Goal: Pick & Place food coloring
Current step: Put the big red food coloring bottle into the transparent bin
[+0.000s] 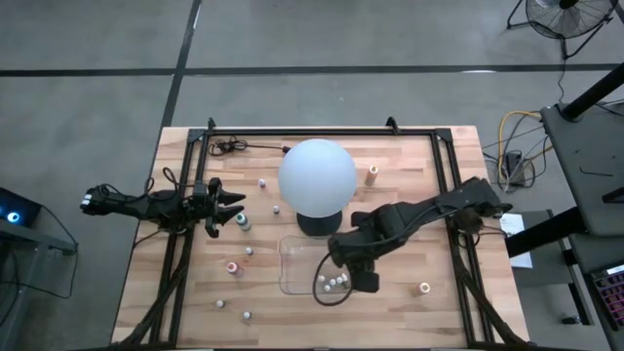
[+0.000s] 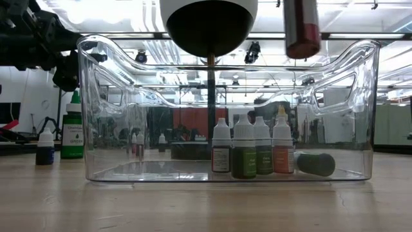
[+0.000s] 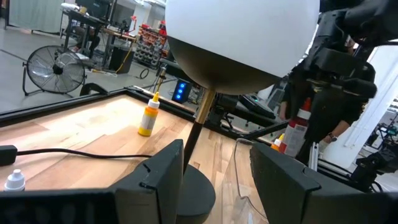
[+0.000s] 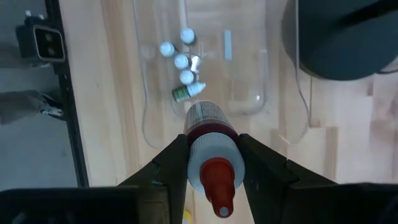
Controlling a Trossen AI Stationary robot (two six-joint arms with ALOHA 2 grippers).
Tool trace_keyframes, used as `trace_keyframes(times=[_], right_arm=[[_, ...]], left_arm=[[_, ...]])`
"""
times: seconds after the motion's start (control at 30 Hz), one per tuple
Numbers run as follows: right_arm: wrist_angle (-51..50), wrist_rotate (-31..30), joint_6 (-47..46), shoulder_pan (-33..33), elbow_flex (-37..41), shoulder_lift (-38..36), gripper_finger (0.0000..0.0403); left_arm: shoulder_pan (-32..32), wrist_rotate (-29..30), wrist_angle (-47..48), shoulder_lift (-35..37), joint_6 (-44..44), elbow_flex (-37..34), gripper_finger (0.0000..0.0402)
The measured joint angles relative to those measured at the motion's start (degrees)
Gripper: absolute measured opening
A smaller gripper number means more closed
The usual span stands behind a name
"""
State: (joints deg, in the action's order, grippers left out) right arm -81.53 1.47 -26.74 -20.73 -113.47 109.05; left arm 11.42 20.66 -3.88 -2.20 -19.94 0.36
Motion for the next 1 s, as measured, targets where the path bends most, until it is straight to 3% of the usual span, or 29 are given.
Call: trace_keyframes(times=[0.37, 0.57, 1.0], right_arm=[[0.02, -1.85, -6.58, 0.67, -3.18, 6.25, 0.0114], [1.60, -4.62, -12.43, 2.04, -0.60, 6.30, 0.0114], [4.85, -4.65, -21.17, 5.18, 4.82, 6.30, 0.0114]], left_arm=[[0.00, 0.00, 0.02, 0.00, 0.00, 0.00, 0.0161], [0.00, 0.00, 0.02, 0.00, 0.02, 0.00, 0.0161], [-0.01, 0.00, 0.02, 0.02, 0.00, 0.00, 0.0161]])
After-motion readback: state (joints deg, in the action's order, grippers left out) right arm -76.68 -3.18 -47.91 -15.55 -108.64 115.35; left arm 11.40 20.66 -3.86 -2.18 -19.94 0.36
